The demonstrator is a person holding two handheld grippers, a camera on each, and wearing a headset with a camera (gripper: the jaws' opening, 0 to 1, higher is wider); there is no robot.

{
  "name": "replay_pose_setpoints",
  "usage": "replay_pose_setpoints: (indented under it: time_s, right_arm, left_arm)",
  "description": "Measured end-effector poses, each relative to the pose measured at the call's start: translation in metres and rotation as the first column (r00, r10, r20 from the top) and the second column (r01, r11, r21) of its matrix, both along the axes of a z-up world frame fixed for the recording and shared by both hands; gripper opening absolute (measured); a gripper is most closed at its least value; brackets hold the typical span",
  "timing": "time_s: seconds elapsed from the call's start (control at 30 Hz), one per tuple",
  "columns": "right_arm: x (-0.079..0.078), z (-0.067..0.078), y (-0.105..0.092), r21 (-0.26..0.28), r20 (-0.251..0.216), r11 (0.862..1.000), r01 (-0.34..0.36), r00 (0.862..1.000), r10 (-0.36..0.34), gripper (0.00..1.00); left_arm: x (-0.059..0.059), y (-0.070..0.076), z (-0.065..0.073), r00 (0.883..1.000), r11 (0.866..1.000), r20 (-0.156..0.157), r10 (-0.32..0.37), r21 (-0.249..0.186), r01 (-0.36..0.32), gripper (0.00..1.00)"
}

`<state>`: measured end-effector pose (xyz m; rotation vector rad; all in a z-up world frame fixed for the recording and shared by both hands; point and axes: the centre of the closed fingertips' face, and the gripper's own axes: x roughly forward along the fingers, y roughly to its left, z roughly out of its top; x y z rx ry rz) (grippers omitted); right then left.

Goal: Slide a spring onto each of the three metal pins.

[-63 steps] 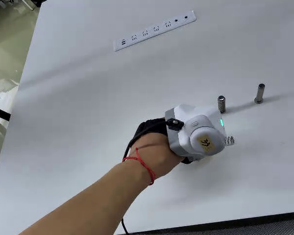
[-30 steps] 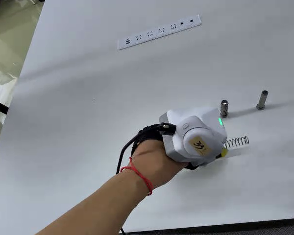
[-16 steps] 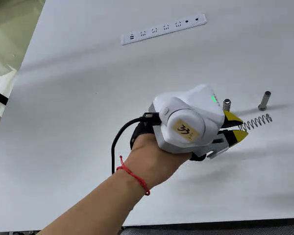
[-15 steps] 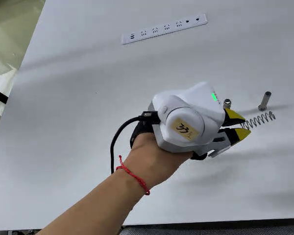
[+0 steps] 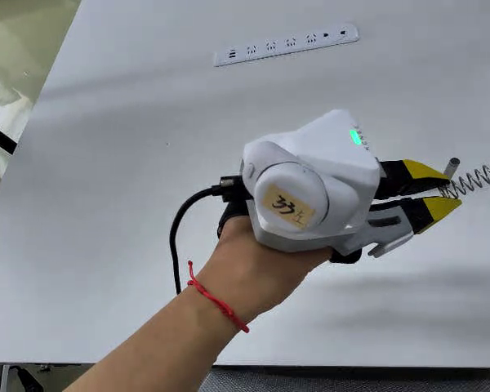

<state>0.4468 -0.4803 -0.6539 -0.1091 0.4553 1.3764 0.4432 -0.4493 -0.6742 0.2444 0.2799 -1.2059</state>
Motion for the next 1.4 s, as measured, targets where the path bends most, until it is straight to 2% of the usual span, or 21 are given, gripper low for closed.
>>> replay_pose_setpoints:
  time_s: [0.13,0.27,0.57,1.0,1.27,1.4]
  right_arm:
    - [-0.004,0.008,0.007,0.017,-0.018,1.000,-0.014,1.000,0.014,0.23]
    - [-0.007,0.009,0.009,0.013,-0.020,1.000,-0.027,0.999,0.028,0.19]
    - [-0.009,0.010,0.011,0.008,-0.017,0.999,-0.048,0.999,0.048,0.15]
    - [-0.011,0.011,0.012,-0.003,-0.009,0.998,-0.064,0.998,0.064,0.07]
    - [-0.011,0.013,0.013,-0.017,0.005,0.998,-0.068,0.998,0.068,0.06]
    - [-0.011,0.012,0.014,-0.033,-0.007,0.997,-0.066,0.998,0.066,0.06]
  left_arm:
    - [-0.003,-0.001,0.005,1.000,1.000,0.004,0.002,-0.020,-0.002,0.06]
    - [-0.005,-0.002,0.009,1.000,0.999,0.005,0.004,-0.039,-0.004,0.06]
    - [-0.007,-0.001,0.012,1.000,0.998,0.009,0.006,-0.056,-0.006,0.06]
    - [-0.009,-0.001,0.011,1.000,0.998,0.014,-0.003,-0.055,0.004,0.06]
    - [-0.010,-0.001,0.011,1.000,0.999,0.018,-0.011,-0.053,0.012,0.06]
    - [-0.010,0.000,0.011,1.000,0.998,0.017,-0.011,-0.054,0.012,0.06]
